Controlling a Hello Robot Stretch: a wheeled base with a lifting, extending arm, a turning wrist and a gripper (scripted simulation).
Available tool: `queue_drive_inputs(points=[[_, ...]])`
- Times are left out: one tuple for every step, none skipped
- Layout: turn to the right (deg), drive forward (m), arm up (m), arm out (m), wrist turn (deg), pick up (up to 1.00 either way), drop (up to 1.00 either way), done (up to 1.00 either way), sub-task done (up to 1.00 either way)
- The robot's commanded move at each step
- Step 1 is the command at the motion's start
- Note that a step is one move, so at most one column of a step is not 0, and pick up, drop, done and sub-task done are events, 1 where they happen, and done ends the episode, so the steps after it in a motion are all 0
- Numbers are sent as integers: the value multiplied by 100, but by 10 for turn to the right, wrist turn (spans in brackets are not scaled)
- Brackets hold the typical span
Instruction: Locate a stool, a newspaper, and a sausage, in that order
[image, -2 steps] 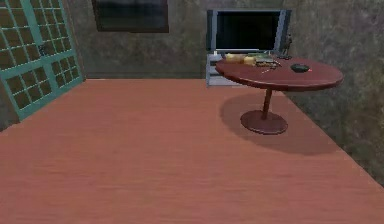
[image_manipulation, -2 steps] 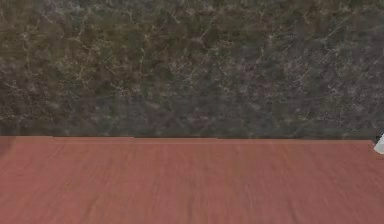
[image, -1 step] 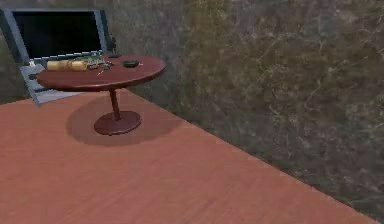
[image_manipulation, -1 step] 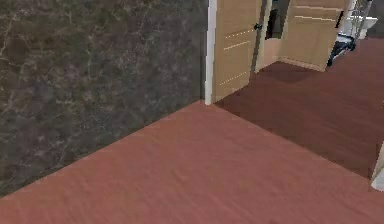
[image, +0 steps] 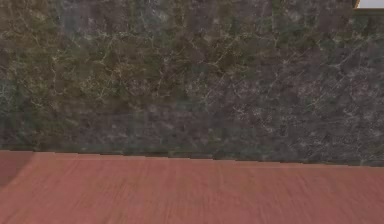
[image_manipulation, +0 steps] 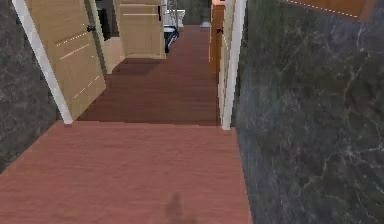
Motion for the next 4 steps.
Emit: queue_drive_inputs(points=[[0,10,0,0,0,0,0,0,0],[-450,0,0,0,0,0,0,0,0],[-390,0,0,0,0,0,0,0,0],[0,35,0,0,0,0,0,0,0]])
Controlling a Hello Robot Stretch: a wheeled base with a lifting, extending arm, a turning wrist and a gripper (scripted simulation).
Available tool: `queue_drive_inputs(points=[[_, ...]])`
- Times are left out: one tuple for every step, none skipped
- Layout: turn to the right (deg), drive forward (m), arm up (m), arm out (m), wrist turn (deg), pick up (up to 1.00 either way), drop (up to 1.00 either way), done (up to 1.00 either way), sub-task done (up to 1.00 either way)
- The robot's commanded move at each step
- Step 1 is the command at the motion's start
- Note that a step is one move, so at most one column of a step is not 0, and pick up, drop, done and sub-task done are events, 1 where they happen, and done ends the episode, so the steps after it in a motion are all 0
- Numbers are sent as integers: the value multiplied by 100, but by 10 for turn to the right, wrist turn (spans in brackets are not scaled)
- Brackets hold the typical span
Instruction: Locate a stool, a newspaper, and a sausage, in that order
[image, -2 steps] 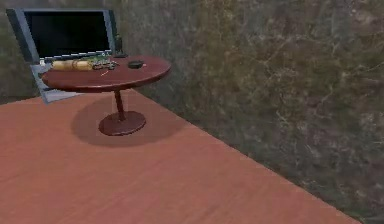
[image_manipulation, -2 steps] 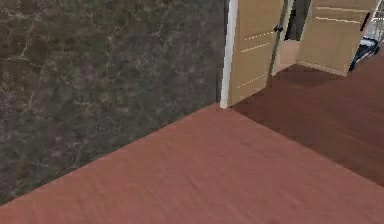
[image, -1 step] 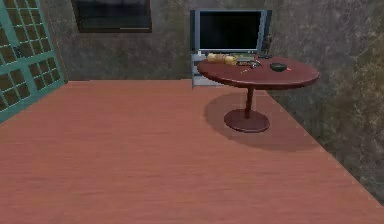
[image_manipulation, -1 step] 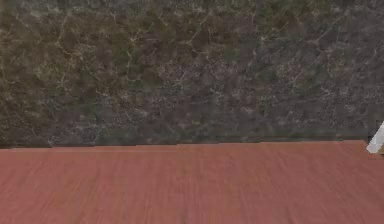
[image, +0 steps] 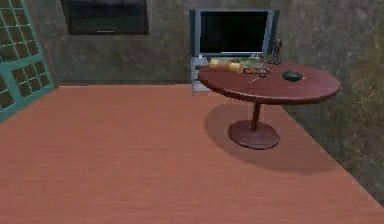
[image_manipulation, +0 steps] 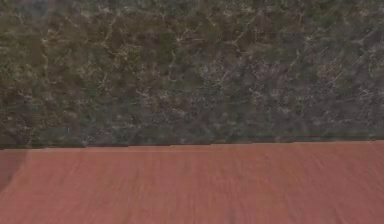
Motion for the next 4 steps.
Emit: queue_drive_inputs(points=[[-420,0,0,0,0,0,0,0,0],[0,50,0,0,0,0,0,0,0],[-450,0,0,0,0,0,0,0,0],[0,5,0,0,0,0,0,0,0]])
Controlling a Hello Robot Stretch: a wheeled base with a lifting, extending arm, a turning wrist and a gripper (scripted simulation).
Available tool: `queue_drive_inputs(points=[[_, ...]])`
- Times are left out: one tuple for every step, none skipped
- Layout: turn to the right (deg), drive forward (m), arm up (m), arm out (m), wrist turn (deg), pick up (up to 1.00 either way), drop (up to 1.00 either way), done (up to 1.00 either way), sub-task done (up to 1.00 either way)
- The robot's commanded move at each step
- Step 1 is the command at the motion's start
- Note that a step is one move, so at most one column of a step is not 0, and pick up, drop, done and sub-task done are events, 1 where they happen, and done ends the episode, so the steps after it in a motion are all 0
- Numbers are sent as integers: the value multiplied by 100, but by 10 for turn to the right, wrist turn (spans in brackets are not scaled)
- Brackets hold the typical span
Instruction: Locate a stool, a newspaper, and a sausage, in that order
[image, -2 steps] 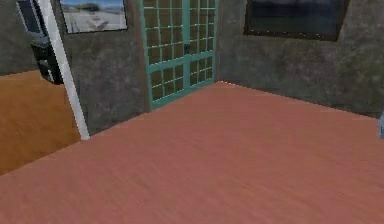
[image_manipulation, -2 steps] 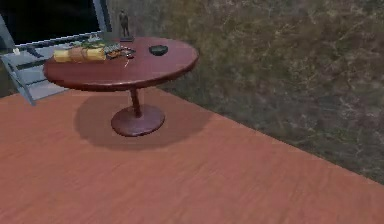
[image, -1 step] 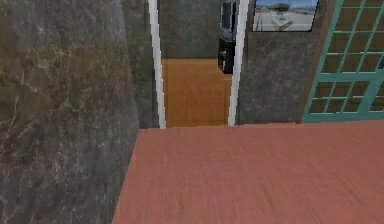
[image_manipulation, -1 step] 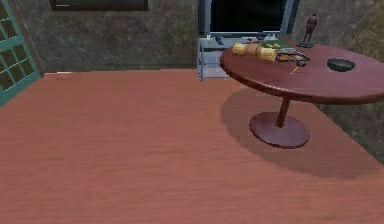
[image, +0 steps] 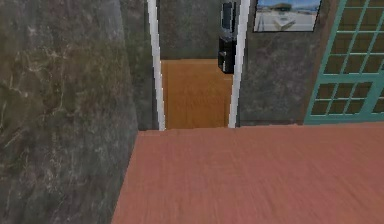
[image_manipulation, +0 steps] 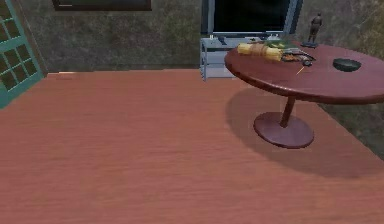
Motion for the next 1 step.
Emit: queue_drive_inputs(points=[[30,0,0,0,0,0,0,0,0]])
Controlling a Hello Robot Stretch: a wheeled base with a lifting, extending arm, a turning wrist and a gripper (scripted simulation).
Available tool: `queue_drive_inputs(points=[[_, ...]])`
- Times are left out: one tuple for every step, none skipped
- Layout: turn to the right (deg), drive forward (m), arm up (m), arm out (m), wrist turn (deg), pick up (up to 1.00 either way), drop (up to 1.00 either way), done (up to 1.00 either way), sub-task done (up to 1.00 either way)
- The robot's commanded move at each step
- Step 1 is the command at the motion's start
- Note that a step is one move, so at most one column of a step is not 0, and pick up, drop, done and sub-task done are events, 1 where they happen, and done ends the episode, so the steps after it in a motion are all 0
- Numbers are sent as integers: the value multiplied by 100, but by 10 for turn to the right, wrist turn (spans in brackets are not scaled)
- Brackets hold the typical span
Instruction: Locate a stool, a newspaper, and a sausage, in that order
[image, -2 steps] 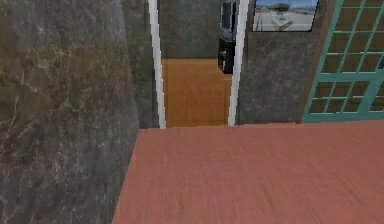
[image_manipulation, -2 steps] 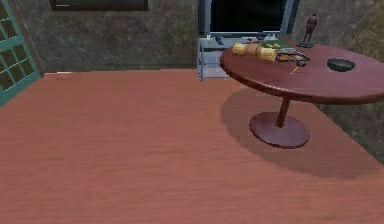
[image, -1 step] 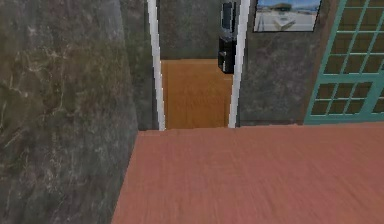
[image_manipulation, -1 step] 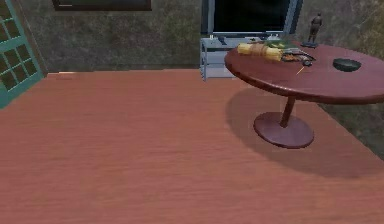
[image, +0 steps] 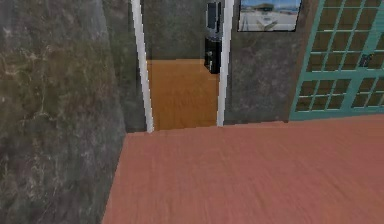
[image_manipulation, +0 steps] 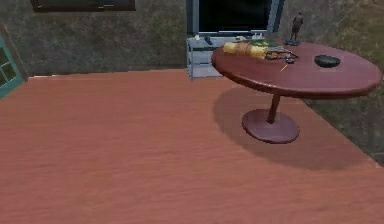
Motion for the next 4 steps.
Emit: queue_drive_inputs(points=[[0,100,0,0,0,0,0,0,0],[0,100,0,0,0,0,0,0,0],[-30,0,0,0,0,0,0,0,0],[0,30,0,0,0,0,0,0,0]])
